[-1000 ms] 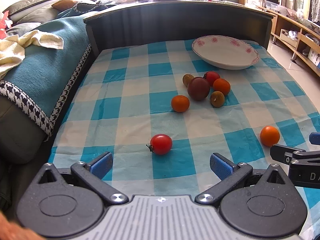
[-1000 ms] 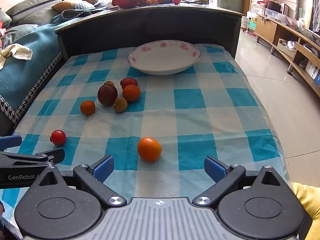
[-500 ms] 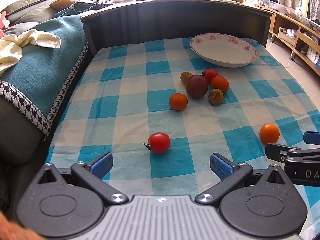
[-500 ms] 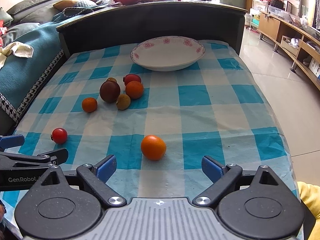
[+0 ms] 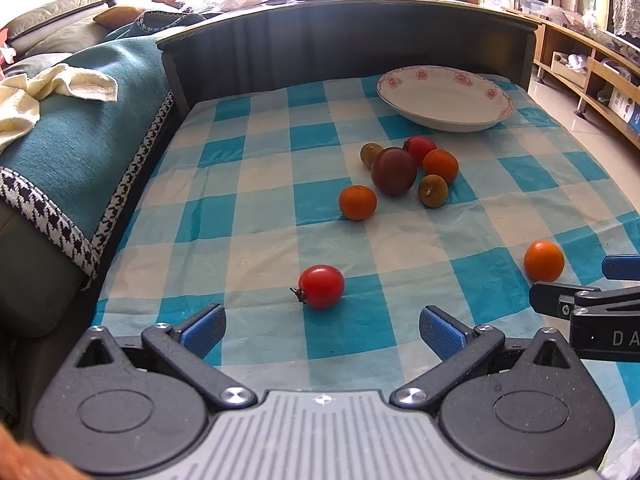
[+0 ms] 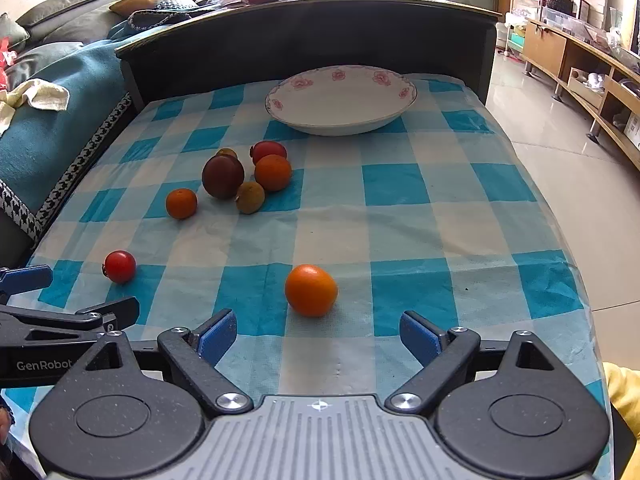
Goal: Organize fruits
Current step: 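Move both tools toward the fruits, left toward the red tomato, right toward the orange, then close the left gripper on the red tomato while the right gripper grasps the orange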
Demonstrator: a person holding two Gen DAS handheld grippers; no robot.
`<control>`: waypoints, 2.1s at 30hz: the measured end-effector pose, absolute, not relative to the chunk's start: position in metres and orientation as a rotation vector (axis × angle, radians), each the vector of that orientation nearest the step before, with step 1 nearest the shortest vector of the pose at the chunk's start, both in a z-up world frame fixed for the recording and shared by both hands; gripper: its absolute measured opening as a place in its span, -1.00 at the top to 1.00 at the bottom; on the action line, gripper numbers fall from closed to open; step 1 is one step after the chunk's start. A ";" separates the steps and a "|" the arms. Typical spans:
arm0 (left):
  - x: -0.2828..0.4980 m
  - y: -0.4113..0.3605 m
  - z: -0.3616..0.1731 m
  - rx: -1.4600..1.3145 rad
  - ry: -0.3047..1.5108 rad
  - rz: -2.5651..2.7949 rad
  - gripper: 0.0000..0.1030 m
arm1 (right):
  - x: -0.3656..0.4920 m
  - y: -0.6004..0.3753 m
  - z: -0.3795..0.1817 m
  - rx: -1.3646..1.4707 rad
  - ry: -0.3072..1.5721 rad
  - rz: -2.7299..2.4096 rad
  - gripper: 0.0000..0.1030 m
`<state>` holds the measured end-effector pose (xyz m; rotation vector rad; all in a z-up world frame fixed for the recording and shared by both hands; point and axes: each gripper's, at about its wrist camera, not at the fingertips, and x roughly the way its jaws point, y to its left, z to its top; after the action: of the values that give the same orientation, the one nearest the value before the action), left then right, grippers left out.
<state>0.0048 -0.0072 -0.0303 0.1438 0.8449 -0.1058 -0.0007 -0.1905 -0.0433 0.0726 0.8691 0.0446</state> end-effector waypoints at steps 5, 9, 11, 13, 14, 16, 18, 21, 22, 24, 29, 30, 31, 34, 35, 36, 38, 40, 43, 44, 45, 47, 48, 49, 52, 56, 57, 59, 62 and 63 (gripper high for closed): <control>0.008 -0.001 -0.030 0.114 0.832 -0.113 -1.00 | 0.002 -0.189 -0.044 0.058 0.857 0.064 -0.53; 0.009 0.001 -0.030 0.141 0.806 -0.110 -1.00 | 0.006 -0.189 -0.044 0.038 0.846 0.073 -0.50; 0.009 0.001 -0.032 0.157 0.795 -0.105 -1.00 | 0.008 -0.190 -0.045 0.035 0.840 0.076 -0.50; 0.011 0.000 -0.034 0.174 0.786 -0.105 -1.00 | 0.011 -0.191 -0.046 0.035 0.840 0.080 -0.49; 0.012 -0.001 -0.035 0.183 0.784 -0.106 -1.00 | 0.012 -0.191 -0.047 0.034 0.841 0.083 -0.46; 0.015 -0.004 -0.038 0.197 0.783 -0.108 -1.00 | 0.015 -0.191 -0.049 0.033 0.843 0.092 -0.41; 0.018 -0.007 -0.040 0.209 0.779 -0.107 -1.00 | 0.018 -0.191 -0.051 0.037 0.848 0.098 -0.40; 0.021 -0.009 -0.042 0.214 0.768 -0.106 -0.90 | 0.022 -0.191 -0.054 0.045 0.853 0.113 -0.37; 0.021 -0.010 -0.043 0.213 0.767 -0.106 -0.88 | 0.023 -0.190 -0.055 0.037 0.851 0.117 -0.36; 0.022 -0.011 -0.044 0.214 0.766 -0.115 -0.86 | 0.024 -0.188 -0.056 0.009 0.841 0.126 -0.35; 0.030 -0.013 -0.053 0.204 0.800 -0.134 -0.51 | 0.026 -0.184 -0.061 -0.036 0.835 0.156 -0.29; 0.031 -0.012 -0.054 0.188 0.806 -0.138 -0.49 | 0.026 -0.184 -0.061 -0.043 0.830 0.160 -0.29; 0.032 -0.012 -0.054 0.174 0.808 -0.141 -0.48 | 0.026 -0.184 -0.061 -0.051 0.826 0.167 -0.25; 0.034 -0.013 -0.054 0.169 0.809 -0.145 -0.42 | 0.027 -0.183 -0.062 -0.062 0.817 0.180 -0.19; 0.034 -0.013 -0.054 0.168 0.809 -0.148 -0.37 | 0.028 -0.183 -0.062 -0.066 0.814 0.184 -0.19; 0.034 -0.014 -0.054 0.164 0.809 -0.154 -0.29 | 0.028 -0.183 -0.062 -0.071 0.812 0.187 -0.19; 0.033 -0.014 -0.053 0.159 0.811 -0.163 -0.23 | 0.028 -0.182 -0.062 -0.076 0.810 0.189 -0.16; 0.033 -0.014 -0.053 0.161 0.811 -0.164 -0.23 | 0.028 -0.182 -0.062 -0.085 0.806 0.183 -0.09; 0.033 -0.014 -0.053 0.158 0.812 -0.166 -0.22 | 0.026 -0.183 -0.062 -0.093 0.804 0.178 0.01; 0.033 -0.014 -0.053 0.159 0.812 -0.166 -0.21 | 0.026 -0.183 -0.062 -0.089 0.805 0.181 0.09; 0.033 -0.014 -0.053 0.160 0.813 -0.165 -0.21 | 0.025 -0.183 -0.061 -0.089 0.807 0.186 0.14; 0.033 -0.014 -0.054 0.164 0.813 -0.165 -0.21 | 0.024 -0.180 -0.061 -0.104 0.809 0.195 0.31; 0.033 -0.015 -0.054 0.167 0.814 -0.164 -0.23 | 0.023 -0.178 -0.061 -0.119 0.808 0.194 0.32; 0.034 -0.014 -0.054 0.163 0.819 -0.165 -0.25 | 0.022 -0.177 -0.061 -0.133 0.806 0.193 0.33; 0.040 -0.006 -0.054 0.093 0.854 -0.159 -0.30 | 0.021 -0.177 -0.061 -0.140 0.810 0.191 0.39; 0.035 -0.010 -0.054 0.125 0.832 -0.178 -0.15 | 0.020 -0.179 -0.060 -0.134 0.815 0.186 0.47; 0.035 -0.012 -0.054 0.137 0.830 -0.180 -0.08 | 0.020 -0.179 -0.059 -0.135 0.815 0.186 0.47; 0.033 -0.014 -0.051 0.160 0.829 -0.166 0.13 | 0.020 -0.179 -0.059 -0.135 0.817 0.186 0.50; 0.033 -0.009 -0.050 0.160 0.835 -0.156 0.27 | 0.020 -0.179 -0.058 -0.129 0.822 0.187 0.50; 0.033 -0.007 -0.050 0.149 0.838 -0.157 0.27 | 0.020 -0.179 -0.058 -0.130 0.822 0.189 0.50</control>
<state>0.0329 -0.0070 -0.0500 0.1487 0.8383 -0.1570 0.0197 -0.1793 -0.0579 -0.1300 0.8222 0.1886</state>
